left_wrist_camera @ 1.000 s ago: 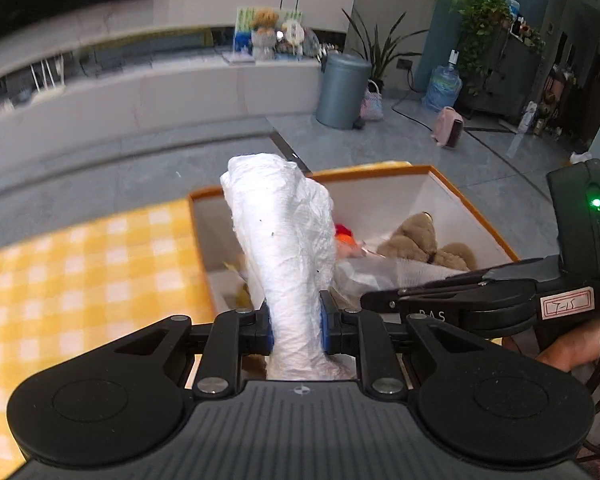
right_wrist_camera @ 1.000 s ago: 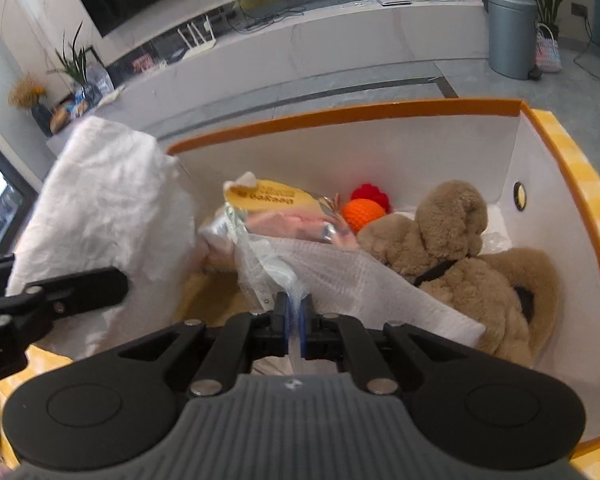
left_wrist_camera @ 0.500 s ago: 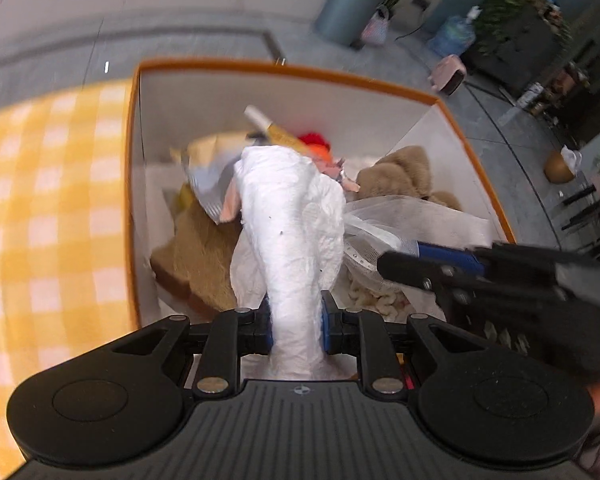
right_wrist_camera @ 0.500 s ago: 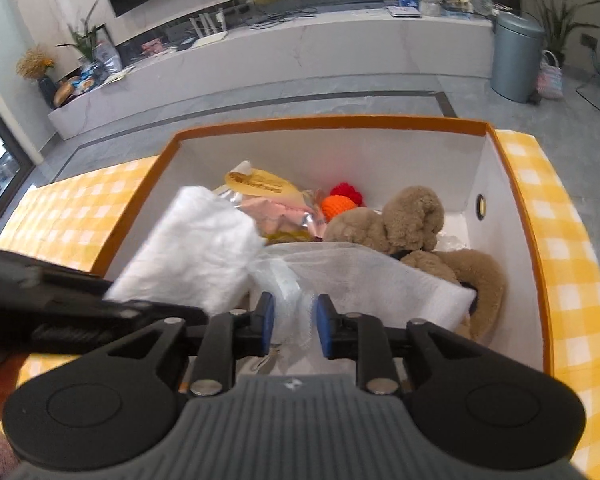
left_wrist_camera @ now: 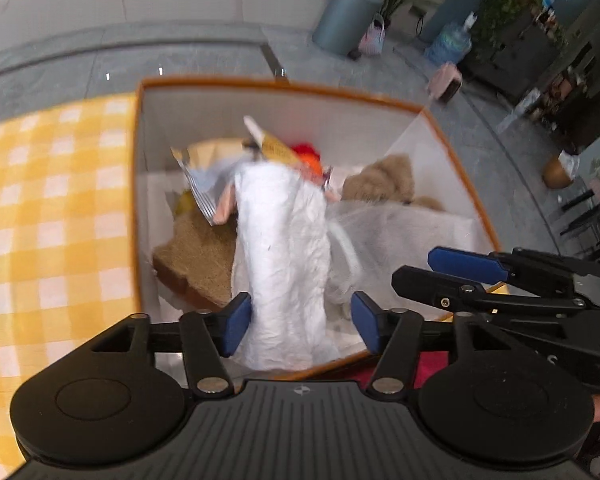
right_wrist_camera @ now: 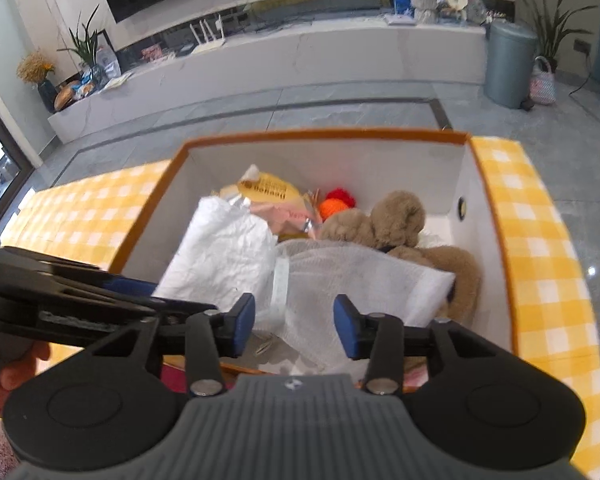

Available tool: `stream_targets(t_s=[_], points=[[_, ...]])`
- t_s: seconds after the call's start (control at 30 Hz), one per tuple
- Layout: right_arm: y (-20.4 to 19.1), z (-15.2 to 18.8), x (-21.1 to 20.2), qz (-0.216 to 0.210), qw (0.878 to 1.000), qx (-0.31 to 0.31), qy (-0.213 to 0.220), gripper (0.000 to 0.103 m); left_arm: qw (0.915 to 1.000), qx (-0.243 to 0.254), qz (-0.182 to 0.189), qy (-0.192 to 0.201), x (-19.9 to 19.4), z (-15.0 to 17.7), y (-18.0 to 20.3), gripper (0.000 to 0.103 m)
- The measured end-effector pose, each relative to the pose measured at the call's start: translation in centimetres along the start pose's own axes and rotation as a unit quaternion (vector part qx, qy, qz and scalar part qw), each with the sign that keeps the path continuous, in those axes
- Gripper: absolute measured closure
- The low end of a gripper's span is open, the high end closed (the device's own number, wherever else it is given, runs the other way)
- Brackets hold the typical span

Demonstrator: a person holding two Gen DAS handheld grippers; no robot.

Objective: Organize soft objects

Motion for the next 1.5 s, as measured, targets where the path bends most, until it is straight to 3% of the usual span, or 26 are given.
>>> stream_targets(t_s=[0.13, 0.23, 0.33, 0.57, 0.67, 0.77, 0.9, 1.1, 1.2, 1.33, 1.5], points=[[-0.6, -0.4, -2.7, 0.010, 1.000, -0.002, 0.026, 0.053, 0.9981, 0.007, 0.005, 0.062, -4.6, -0.5, 0.8, 0.034], [-1.5, -0.6, -5.3, 0.017, 0.998, -0.009, 0.053, 0.046, 0.9916, 0.019, 0.004, 0.128, -8.4, 0.1, 2.1, 0.034], [-2.6, 0.0, -8.6, 0.021, 0.996, -0.025, 0.088, 0.039, 0.9803, 0.043, -0.003, 0.193, -11.8, 1.8, 4.1, 0.034], [-5.7, 3.1, -16.2, 0.017, 0.986, -0.047, 0.159, 0.027, 0.9505, 0.098, -0.024, 0.294, -18.3, 7.1, 7.0, 0.034], [-7.0, 5.3, -19.1, 0.023, 0.979, -0.055, 0.196, 0.018, 0.9362, 0.122, -0.049, 0.326, -19.8, 9.4, 7.9, 0.034], [-7.7, 7.6, -21.2, 0.019, 0.973, -0.051, 0.223, 0.018, 0.9208, 0.142, -0.073, 0.356, -21.0, 11.7, 8.6, 0.034], [-8.4, 10.9, -23.4, 0.039, 0.963, -0.039, 0.263, 0.015, 0.9094, 0.144, -0.090, 0.380, -21.5, 14.5, 8.8, 0.034], [-10.6, 15.8, -24.6, 0.091, 0.942, -0.059, 0.317, 0.010, 0.9092, 0.110, -0.114, 0.385, -20.9, 17.9, 7.8, 0.034], [-11.5, 18.2, -24.4, 0.102, 0.936, -0.076, 0.327, 0.009, 0.9058, 0.117, -0.137, 0.384, -20.4, 19.6, 7.5, 0.033], [-12.2, 20.5, -23.1, 0.094, 0.943, -0.095, 0.306, 0.008, 0.9168, 0.091, -0.132, 0.366, -20.0, 20.9, 6.3, 0.024], [-12.0, 22.6, -21.5, 0.087, 0.954, -0.085, 0.275, 0.008, 0.9221, 0.068, -0.157, 0.347, -19.3, 22.2, 5.0, 0.017]])
Point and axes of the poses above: each gripper's, at about its wrist camera, not at the fingertips, and x roughly the way its jaws point, y to its right, z to its underside, the point moved 1 cm from there along x, roughly the way its jaws point, and after that the axes turned 12 degrees about y, right-handed, at the moved point
